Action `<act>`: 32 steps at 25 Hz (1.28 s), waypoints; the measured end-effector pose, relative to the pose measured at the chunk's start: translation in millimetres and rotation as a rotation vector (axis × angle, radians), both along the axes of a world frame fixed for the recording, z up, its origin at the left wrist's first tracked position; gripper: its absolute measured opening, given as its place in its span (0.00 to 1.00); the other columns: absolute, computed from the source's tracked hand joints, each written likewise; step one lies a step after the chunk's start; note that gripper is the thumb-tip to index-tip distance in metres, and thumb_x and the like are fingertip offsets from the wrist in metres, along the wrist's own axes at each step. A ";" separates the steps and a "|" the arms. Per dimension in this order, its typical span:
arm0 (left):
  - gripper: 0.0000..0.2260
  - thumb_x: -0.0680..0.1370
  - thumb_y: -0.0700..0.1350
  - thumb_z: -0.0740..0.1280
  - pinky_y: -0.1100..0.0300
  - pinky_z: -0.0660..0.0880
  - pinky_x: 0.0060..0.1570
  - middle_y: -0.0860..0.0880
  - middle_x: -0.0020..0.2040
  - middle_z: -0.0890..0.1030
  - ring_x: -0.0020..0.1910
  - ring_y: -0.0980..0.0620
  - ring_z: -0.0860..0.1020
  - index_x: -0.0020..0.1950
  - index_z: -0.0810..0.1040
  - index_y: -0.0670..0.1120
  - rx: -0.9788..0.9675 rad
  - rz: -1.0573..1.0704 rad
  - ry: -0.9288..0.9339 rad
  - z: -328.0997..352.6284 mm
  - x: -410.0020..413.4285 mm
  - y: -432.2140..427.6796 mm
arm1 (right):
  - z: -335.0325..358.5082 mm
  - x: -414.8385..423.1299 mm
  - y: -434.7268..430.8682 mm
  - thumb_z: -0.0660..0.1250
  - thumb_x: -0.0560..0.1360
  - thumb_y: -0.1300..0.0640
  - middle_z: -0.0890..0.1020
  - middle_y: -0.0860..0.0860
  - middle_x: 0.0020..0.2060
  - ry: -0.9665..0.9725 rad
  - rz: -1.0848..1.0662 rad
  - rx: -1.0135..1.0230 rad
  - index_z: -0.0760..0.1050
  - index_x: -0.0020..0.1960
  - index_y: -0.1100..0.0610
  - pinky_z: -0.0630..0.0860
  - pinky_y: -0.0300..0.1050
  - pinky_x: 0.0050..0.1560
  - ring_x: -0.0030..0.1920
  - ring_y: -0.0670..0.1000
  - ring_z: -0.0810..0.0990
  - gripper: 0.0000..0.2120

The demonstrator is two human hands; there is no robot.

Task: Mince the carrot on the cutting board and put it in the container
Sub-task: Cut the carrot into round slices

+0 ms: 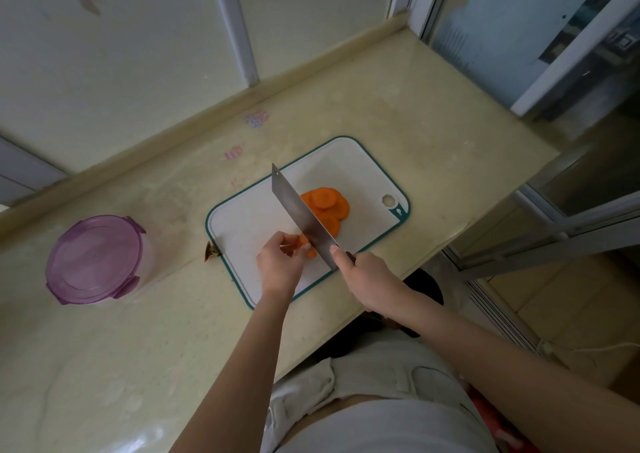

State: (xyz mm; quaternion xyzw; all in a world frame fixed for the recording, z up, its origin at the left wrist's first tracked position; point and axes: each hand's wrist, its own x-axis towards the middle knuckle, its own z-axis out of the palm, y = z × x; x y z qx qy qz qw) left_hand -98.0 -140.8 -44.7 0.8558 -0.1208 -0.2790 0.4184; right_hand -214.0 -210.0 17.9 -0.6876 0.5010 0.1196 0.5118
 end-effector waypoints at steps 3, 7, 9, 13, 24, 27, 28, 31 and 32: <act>0.05 0.73 0.40 0.72 0.63 0.71 0.45 0.47 0.46 0.80 0.47 0.51 0.77 0.47 0.78 0.43 0.000 -0.016 -0.013 -0.5 0.3 0.8 | 0.0 9.4 -4.2 0.52 0.80 0.40 0.67 0.51 0.27 -0.003 -0.029 0.055 0.63 0.31 0.56 0.62 0.41 0.26 0.25 0.49 0.66 0.26; 0.05 0.73 0.41 0.72 0.64 0.72 0.44 0.47 0.45 0.80 0.46 0.51 0.78 0.46 0.77 0.44 0.003 -0.028 -0.017 0.3 1.9 0.2 | 5.5 22.5 -6.7 0.50 0.81 0.40 0.67 0.50 0.27 -0.002 0.022 0.048 0.62 0.33 0.56 0.63 0.40 0.25 0.25 0.48 0.65 0.25; 0.05 0.73 0.41 0.72 0.64 0.71 0.43 0.48 0.44 0.80 0.46 0.50 0.78 0.45 0.77 0.44 0.002 -0.029 -0.021 0.9 2.0 -0.1 | 5.7 30.1 -8.8 0.49 0.80 0.39 0.66 0.51 0.27 0.009 0.018 0.047 0.61 0.34 0.56 0.63 0.40 0.24 0.25 0.49 0.65 0.25; 0.05 0.73 0.42 0.72 0.63 0.71 0.44 0.48 0.44 0.79 0.46 0.51 0.78 0.45 0.76 0.44 0.000 -0.027 -0.007 1.1 3.1 -0.1 | 1.0 38.3 -11.8 0.50 0.79 0.38 0.66 0.50 0.27 0.043 -0.006 0.069 0.62 0.34 0.54 0.62 0.40 0.23 0.24 0.49 0.64 0.24; 0.04 0.73 0.42 0.71 0.64 0.70 0.43 0.50 0.43 0.79 0.45 0.52 0.77 0.46 0.77 0.45 0.006 -0.028 -0.005 2.3 4.5 -2.2 | 6.7 -9.6 -6.4 0.53 0.78 0.37 0.68 0.50 0.29 0.106 -0.037 0.113 0.62 0.34 0.54 0.61 0.39 0.22 0.25 0.48 0.65 0.24; 0.04 0.74 0.42 0.71 0.63 0.70 0.43 0.50 0.43 0.79 0.45 0.52 0.76 0.46 0.77 0.44 0.011 -0.028 -0.002 1.1 6.1 0.0 | 4.7 -1.7 -7.6 0.52 0.79 0.39 0.67 0.51 0.30 0.118 -0.008 0.112 0.62 0.34 0.51 0.62 0.39 0.23 0.26 0.49 0.65 0.21; 0.04 0.74 0.42 0.70 0.62 0.70 0.44 0.49 0.44 0.79 0.46 0.52 0.76 0.46 0.77 0.44 0.014 -0.027 0.002 1.2 7.7 0.3 | 3.9 2.5 -7.7 0.52 0.79 0.39 0.68 0.52 0.31 0.117 0.016 0.106 0.62 0.34 0.51 0.63 0.39 0.24 0.26 0.50 0.66 0.21; 0.05 0.75 0.43 0.70 0.62 0.69 0.44 0.49 0.45 0.78 0.46 0.52 0.76 0.47 0.77 0.43 0.038 -0.037 0.011 2.0 10.8 0.0 | 1.5 12.4 -7.5 0.52 0.79 0.37 0.67 0.51 0.27 0.066 -0.006 0.106 0.63 0.34 0.54 0.63 0.38 0.23 0.24 0.50 0.66 0.24; 0.05 0.75 0.43 0.70 0.62 0.69 0.44 0.48 0.45 0.78 0.46 0.52 0.76 0.48 0.76 0.43 0.041 -0.039 0.014 2.0 10.6 0.0 | 1.3 15.1 -7.4 0.52 0.79 0.38 0.67 0.51 0.26 0.049 -0.001 0.095 0.63 0.33 0.55 0.63 0.38 0.23 0.24 0.50 0.66 0.24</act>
